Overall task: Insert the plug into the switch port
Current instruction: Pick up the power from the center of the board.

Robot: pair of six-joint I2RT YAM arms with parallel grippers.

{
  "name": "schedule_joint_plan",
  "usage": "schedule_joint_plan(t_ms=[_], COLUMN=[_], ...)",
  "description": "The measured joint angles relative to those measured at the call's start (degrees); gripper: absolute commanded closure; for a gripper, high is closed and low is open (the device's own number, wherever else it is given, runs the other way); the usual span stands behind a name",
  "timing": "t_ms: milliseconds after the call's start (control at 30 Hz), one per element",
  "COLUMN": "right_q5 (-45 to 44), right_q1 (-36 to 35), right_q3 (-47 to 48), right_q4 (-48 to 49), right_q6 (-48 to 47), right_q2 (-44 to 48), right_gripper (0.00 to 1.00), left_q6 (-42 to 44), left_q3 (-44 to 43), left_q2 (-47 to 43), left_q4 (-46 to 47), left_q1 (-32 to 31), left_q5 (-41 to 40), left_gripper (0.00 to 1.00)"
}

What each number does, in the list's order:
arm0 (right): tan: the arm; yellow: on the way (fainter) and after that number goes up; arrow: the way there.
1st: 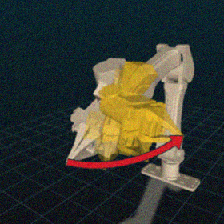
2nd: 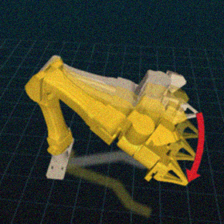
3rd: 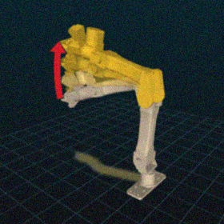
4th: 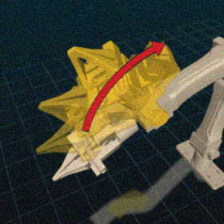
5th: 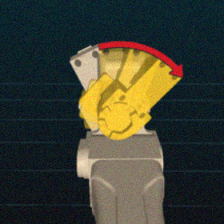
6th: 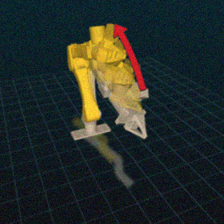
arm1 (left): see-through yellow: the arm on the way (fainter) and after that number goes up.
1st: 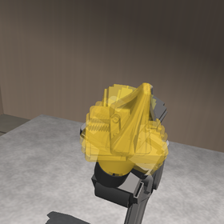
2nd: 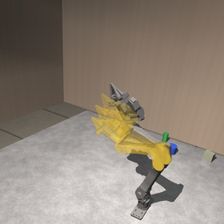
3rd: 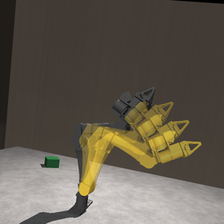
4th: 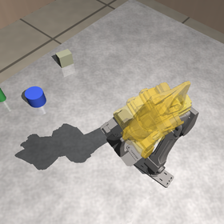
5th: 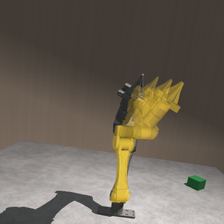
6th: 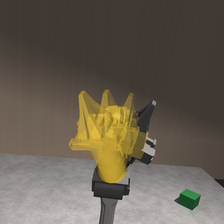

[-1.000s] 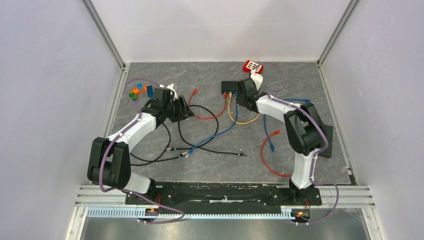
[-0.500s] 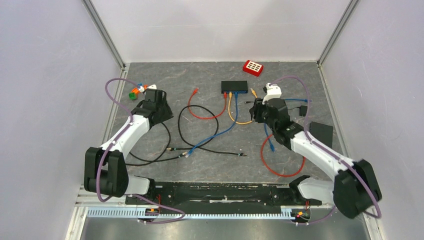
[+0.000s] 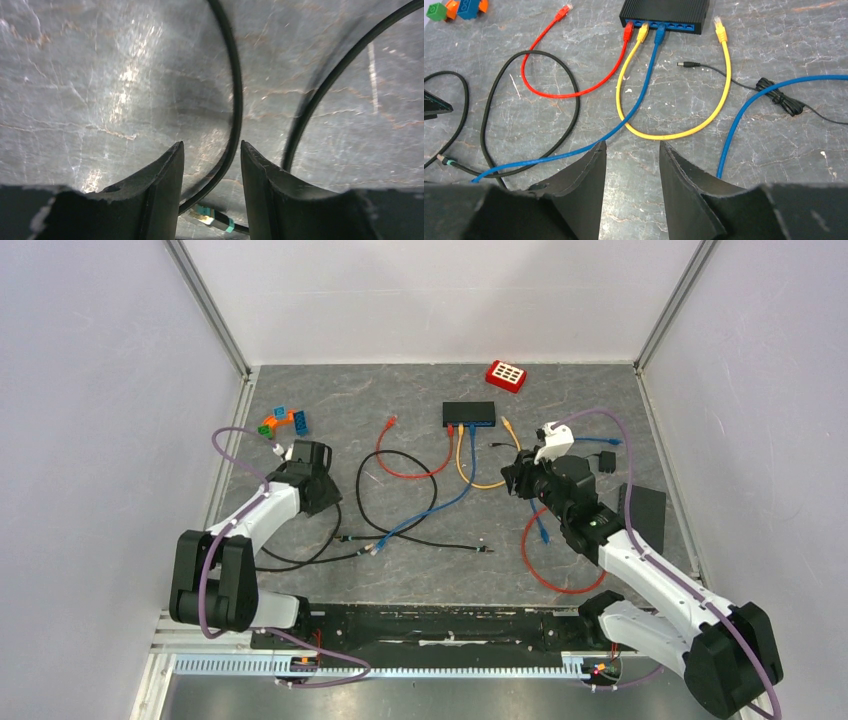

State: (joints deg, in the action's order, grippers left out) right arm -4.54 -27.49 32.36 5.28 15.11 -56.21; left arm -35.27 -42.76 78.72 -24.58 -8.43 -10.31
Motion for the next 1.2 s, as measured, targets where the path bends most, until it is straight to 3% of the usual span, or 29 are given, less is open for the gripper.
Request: schedule_joint_plan(t_ms=[367, 667, 833, 1200], right_q5=[-1.11, -6.56, -6.62, 3.76], right_q1=[0.0, 3.08, 7.13, 14.08], right_q3=[-3.06, -4.26, -2.78, 9.97], right_q4=[-0.31, -2.75, -4.72, -5.38], right_q6=[0.74, -0.9, -6.84, -24.79], right_q2=[1.92, 1.2, -3.04, -20.17], right_gripper=[0.55, 0.53, 0.51, 0.52], left_q6=[0.98, 8.92, 12.09, 16.17], left_q3=[2.49, -3.32, -4.35, 1.81], left_q2=[-1.53, -10.21, -14.16, -25.35], left_q4=[0.9, -1.6, -1.31, 1.86], left_q1=[-1.07, -12.61, -16.68, -17.7], left_q5=[5.03, 8.0, 13.64, 24.72], left_gripper=[0.51, 0.49, 0.27, 0.21])
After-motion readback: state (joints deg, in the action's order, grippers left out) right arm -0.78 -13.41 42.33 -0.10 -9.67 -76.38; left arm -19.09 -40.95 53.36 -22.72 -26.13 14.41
